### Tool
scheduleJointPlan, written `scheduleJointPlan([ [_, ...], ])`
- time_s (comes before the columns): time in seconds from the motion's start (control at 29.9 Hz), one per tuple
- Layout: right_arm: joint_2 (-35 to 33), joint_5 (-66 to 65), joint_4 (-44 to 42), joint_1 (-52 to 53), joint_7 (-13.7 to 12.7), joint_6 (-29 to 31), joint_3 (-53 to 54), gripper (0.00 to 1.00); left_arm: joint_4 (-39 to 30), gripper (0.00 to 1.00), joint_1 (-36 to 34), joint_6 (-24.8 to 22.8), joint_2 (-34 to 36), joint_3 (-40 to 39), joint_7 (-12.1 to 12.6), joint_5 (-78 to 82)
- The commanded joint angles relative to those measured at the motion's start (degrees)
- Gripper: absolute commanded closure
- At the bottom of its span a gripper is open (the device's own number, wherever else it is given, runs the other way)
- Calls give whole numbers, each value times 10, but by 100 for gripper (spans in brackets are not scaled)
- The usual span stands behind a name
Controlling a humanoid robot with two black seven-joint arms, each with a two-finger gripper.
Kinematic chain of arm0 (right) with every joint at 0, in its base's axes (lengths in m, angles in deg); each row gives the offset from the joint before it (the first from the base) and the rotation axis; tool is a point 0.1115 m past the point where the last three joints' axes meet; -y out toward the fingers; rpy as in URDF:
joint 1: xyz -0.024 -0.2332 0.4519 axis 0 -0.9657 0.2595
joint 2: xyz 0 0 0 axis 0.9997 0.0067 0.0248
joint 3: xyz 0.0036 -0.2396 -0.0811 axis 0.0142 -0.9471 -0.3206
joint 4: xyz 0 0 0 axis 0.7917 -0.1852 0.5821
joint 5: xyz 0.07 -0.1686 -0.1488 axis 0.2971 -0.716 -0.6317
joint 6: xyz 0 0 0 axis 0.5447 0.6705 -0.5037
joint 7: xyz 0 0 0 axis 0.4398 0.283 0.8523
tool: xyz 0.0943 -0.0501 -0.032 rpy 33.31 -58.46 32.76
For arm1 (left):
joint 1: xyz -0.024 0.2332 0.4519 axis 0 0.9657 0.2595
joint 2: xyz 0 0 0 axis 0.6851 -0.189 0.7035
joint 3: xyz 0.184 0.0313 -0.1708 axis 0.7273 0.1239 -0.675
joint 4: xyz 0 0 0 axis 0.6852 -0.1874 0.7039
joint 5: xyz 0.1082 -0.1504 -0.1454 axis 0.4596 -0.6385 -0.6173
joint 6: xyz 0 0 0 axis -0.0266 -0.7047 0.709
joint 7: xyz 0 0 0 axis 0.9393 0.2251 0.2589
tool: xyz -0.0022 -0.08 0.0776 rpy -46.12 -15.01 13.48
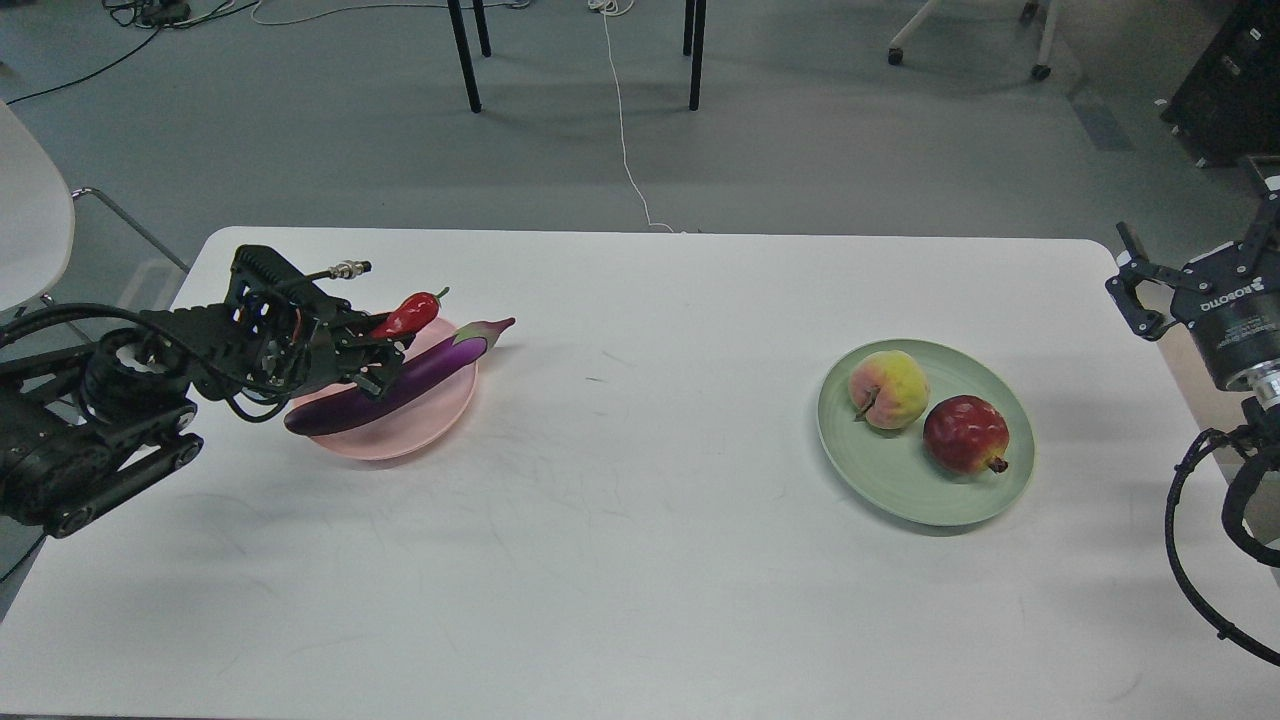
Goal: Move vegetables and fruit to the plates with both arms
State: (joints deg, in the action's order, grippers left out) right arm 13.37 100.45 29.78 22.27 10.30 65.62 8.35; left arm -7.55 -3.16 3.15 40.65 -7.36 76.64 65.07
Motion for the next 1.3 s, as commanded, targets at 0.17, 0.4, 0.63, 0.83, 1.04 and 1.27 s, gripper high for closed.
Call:
scheduleJointPlan([
  [0.17,-2,0,0,-1,0,0,0,3,2,30,3,9,-2,9,1,-2],
  [0.4,-1,0,1,0,0,0,1,3,-5,12,-3,29,-8,-3,-1,-20],
  [0.63,-3,0,-3,4,0,0,1,3,-6,2,-24,62,-6,-37,-4,-268],
  [0.83,-3,0,-7,10,0,0,19,2,-6,2,-72,60,-5,-45,-5,-491],
  [1.04,-1,0,-10,28,0,0,29,2,-6,2,-99,52,1,-84,-17,-615],
  [1.27,2,0,-49,74,0,0,29,2,-6,2,-93,-31,5,-191,-17,-797],
])
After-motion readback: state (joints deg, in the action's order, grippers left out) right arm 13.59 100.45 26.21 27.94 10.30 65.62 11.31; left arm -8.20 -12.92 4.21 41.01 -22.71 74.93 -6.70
